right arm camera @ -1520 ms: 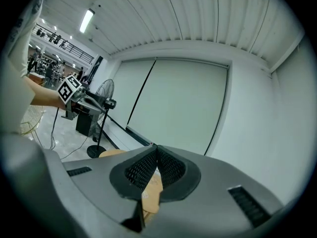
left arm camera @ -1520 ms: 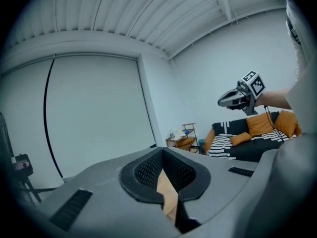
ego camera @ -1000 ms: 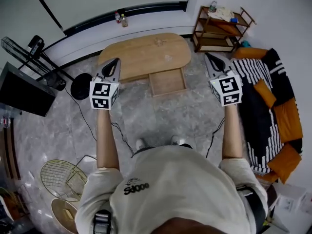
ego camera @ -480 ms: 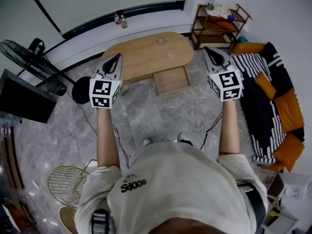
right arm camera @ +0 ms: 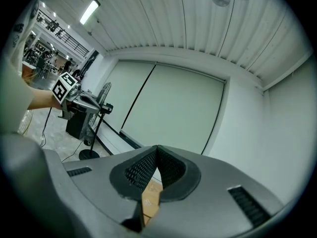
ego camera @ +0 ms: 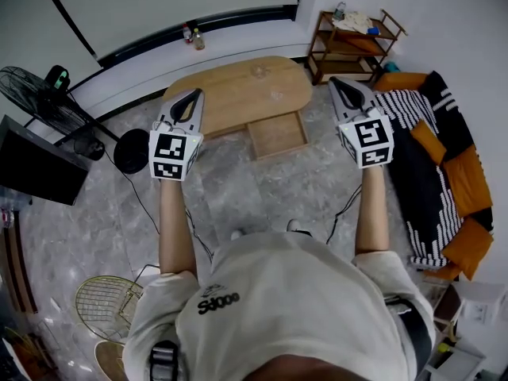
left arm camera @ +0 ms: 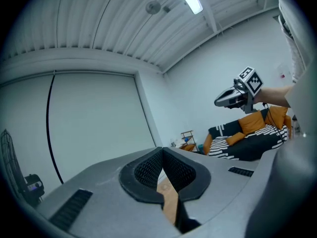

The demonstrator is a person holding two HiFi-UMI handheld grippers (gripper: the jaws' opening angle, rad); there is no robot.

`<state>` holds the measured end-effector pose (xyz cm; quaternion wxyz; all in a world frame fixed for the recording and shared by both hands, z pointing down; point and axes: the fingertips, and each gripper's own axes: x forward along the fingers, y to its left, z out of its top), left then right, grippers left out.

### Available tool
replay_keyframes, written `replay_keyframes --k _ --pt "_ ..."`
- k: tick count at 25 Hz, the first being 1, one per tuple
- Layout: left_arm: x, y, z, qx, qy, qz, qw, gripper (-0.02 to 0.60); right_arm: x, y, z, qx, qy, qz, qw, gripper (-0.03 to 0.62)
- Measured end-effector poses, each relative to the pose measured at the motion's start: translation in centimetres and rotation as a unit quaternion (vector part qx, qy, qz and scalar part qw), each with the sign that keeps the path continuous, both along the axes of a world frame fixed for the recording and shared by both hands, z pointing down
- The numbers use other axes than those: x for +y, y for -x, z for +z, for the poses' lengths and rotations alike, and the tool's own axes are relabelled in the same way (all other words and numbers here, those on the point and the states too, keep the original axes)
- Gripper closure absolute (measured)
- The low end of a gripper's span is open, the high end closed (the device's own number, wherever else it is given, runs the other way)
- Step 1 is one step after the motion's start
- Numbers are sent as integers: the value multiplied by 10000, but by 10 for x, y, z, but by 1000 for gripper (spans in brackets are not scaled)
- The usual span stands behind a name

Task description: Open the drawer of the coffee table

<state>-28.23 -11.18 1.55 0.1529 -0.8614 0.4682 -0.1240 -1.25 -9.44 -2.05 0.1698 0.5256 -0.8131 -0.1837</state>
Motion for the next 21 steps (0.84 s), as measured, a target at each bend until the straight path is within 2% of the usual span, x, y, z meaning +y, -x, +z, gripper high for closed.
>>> replay_keyframes --k 6,21 --pt "1 -15 -9 23 -77 95 9999 563 -1 -8 -6 -2 -84 -18 10000 588" --pt "-5 -15 0 -72 -2 92 9999 563 -11 -6 9 -48 72 -124 9999 588"
